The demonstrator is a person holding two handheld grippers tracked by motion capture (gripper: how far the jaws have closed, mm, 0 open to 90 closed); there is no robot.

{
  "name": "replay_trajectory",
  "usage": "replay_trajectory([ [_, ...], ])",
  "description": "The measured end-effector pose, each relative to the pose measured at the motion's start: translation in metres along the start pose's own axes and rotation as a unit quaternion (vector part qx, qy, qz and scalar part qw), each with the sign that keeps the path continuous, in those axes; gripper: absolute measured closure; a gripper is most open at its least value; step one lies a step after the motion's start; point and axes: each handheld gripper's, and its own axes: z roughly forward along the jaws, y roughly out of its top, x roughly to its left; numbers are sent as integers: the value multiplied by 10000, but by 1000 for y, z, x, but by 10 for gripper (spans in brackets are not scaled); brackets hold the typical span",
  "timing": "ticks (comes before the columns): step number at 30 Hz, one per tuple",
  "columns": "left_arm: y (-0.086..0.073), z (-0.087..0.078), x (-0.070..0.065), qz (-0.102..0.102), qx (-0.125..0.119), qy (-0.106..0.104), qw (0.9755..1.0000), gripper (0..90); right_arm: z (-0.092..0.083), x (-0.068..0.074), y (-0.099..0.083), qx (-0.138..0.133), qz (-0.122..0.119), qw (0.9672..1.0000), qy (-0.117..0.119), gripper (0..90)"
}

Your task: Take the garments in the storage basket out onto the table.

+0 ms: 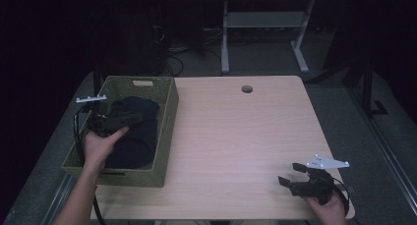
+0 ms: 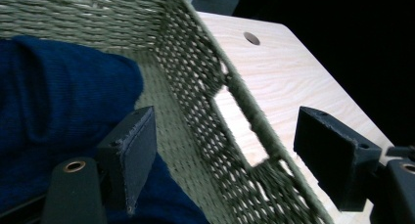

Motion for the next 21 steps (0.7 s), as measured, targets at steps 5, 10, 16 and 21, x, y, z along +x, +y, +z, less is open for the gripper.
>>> replay_trajectory([
  [5,1,6,15,-236,78,166,9996,237,-1,0,0,-9,-20,10000,5,183],
  [10,-4,11,28,-435,166,399,9981,239,-2,1,-1,-4,-22,10000,3,183],
  [16,-8,18,40,-594,360,620,9957,239,-2,0,-1,11,-35,10000,8,183],
  [21,-7,22,47,-739,534,776,9928,242,-2,1,-1,13,-37,10000,18,184],
])
